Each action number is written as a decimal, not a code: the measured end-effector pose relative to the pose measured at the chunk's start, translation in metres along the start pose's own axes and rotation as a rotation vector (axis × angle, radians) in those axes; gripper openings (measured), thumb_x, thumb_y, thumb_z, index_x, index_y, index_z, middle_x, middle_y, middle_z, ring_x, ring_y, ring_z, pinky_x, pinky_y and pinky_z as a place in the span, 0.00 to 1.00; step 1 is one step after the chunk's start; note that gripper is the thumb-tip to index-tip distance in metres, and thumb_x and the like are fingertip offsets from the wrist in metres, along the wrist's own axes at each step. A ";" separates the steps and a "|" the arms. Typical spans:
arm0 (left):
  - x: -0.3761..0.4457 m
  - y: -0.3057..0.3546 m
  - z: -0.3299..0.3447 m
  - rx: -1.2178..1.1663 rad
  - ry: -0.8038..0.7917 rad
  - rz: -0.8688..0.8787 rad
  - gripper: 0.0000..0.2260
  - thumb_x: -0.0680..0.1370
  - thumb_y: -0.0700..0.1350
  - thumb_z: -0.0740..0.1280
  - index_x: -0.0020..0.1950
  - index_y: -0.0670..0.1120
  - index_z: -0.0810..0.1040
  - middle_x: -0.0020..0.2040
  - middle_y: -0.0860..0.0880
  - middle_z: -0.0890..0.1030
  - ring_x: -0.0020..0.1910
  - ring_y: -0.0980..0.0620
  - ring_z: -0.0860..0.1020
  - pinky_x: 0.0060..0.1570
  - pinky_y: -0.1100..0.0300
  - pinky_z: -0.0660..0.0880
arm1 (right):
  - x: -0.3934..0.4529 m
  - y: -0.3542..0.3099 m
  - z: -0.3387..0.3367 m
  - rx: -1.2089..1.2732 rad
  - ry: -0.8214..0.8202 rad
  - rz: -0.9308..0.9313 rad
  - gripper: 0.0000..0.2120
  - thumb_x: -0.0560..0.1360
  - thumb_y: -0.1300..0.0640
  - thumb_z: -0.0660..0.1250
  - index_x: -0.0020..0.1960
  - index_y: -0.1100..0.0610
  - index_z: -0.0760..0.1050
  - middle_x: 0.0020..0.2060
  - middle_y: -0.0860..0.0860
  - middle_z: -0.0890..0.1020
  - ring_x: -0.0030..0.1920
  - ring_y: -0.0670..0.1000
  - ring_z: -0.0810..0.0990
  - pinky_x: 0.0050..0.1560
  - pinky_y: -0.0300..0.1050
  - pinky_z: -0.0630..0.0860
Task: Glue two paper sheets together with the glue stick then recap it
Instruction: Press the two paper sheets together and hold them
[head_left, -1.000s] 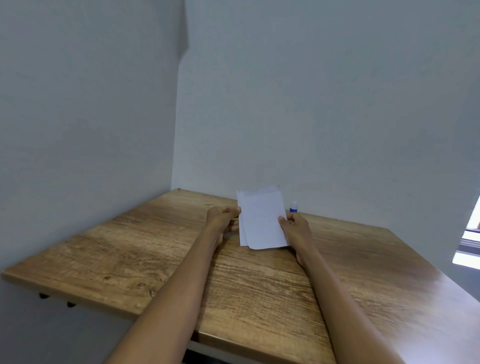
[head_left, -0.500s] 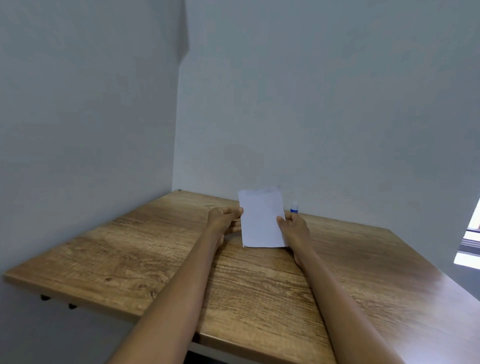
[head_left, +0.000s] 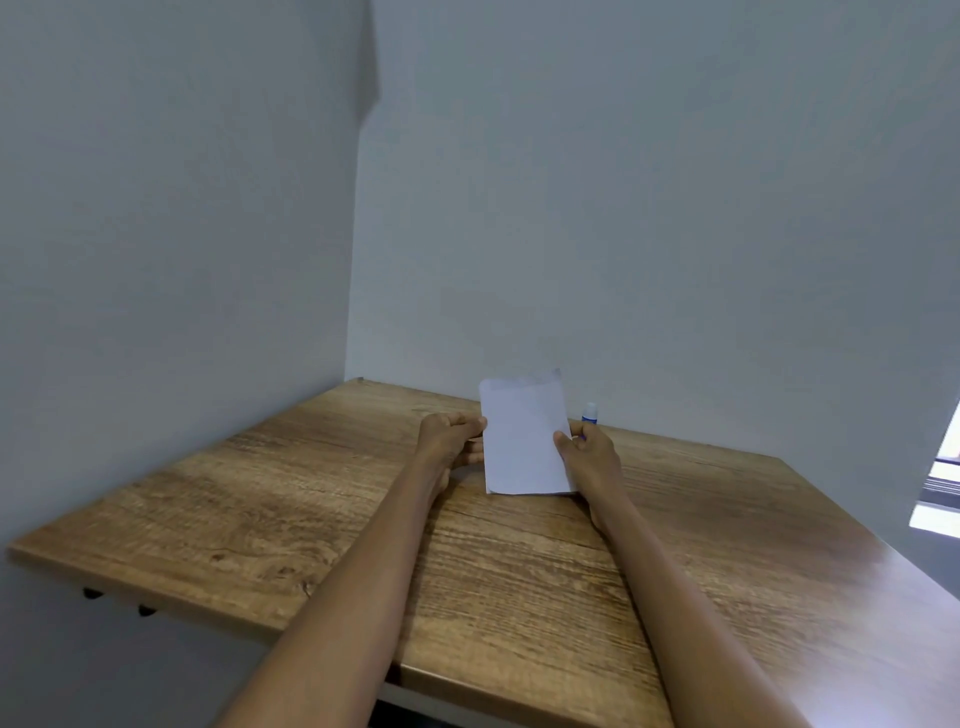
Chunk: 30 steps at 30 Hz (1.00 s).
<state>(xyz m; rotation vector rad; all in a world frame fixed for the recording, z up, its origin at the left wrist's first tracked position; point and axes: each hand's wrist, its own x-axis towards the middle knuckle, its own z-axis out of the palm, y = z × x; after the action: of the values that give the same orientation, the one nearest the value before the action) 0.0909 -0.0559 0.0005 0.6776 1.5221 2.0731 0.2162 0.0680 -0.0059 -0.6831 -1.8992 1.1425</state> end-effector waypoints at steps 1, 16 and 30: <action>0.000 0.000 0.000 0.003 0.002 0.002 0.06 0.77 0.36 0.66 0.53 0.36 0.77 0.38 0.44 0.81 0.24 0.57 0.80 0.29 0.64 0.80 | 0.000 0.000 0.000 -0.002 -0.002 0.002 0.10 0.78 0.56 0.62 0.58 0.57 0.75 0.48 0.52 0.80 0.48 0.52 0.79 0.38 0.41 0.71; -0.001 0.002 0.002 0.035 0.009 0.043 0.07 0.78 0.36 0.63 0.41 0.41 0.77 0.36 0.46 0.80 0.22 0.60 0.77 0.24 0.67 0.76 | -0.001 0.001 -0.001 0.007 -0.017 -0.005 0.05 0.77 0.55 0.65 0.52 0.52 0.73 0.47 0.49 0.80 0.43 0.45 0.78 0.37 0.38 0.71; 0.001 0.004 0.002 0.026 0.028 0.093 0.09 0.79 0.37 0.62 0.57 0.36 0.77 0.38 0.48 0.80 0.26 0.60 0.78 0.25 0.67 0.74 | -0.003 -0.001 -0.014 0.322 -0.164 0.121 0.06 0.75 0.59 0.70 0.51 0.53 0.78 0.35 0.43 0.83 0.29 0.39 0.80 0.28 0.29 0.72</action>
<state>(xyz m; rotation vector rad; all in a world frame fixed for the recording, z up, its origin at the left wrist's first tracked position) 0.0916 -0.0549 0.0046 0.7450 1.5634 2.1428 0.2299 0.0718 -0.0017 -0.5435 -1.7668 1.5810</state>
